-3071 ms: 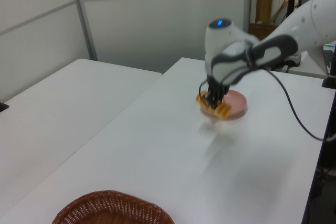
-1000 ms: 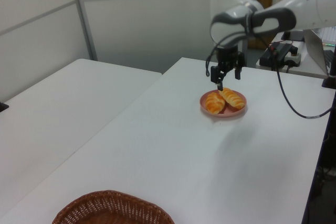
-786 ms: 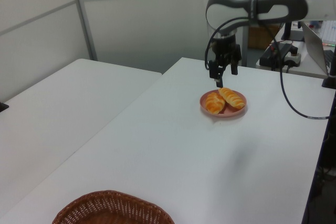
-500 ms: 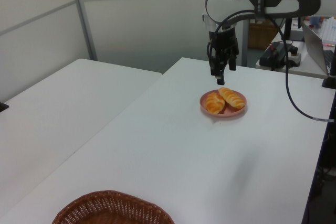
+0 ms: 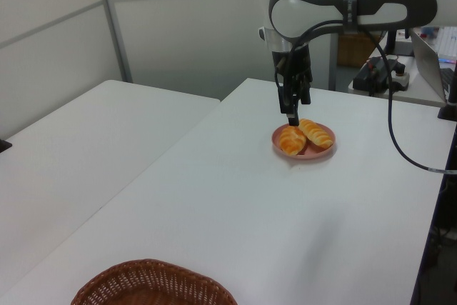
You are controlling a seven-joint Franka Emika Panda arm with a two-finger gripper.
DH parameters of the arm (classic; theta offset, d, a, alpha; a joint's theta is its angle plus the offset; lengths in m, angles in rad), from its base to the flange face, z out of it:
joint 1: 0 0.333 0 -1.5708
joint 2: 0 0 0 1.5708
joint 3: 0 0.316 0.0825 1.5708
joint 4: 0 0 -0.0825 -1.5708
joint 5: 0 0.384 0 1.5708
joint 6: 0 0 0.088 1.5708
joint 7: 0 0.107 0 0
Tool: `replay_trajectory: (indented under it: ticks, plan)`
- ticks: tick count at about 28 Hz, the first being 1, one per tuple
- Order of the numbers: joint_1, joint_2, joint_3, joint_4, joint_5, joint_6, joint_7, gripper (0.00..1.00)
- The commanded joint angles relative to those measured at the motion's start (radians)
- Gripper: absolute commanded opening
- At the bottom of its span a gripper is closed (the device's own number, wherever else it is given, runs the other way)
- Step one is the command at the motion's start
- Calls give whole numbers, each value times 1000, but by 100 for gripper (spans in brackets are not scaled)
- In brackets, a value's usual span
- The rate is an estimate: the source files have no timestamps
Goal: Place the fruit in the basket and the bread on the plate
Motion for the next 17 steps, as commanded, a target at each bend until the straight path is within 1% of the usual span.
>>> replay_trajectory:
  ticks: [1, 8, 17]
  plan:
    - [4, -3, 0, 2, 15, -21, -23, 100]
    - [4, 0, 9, 2, 15, -21, -21, 100]
    - [4, 0, 9, 2, 15, -22, -18, 100]
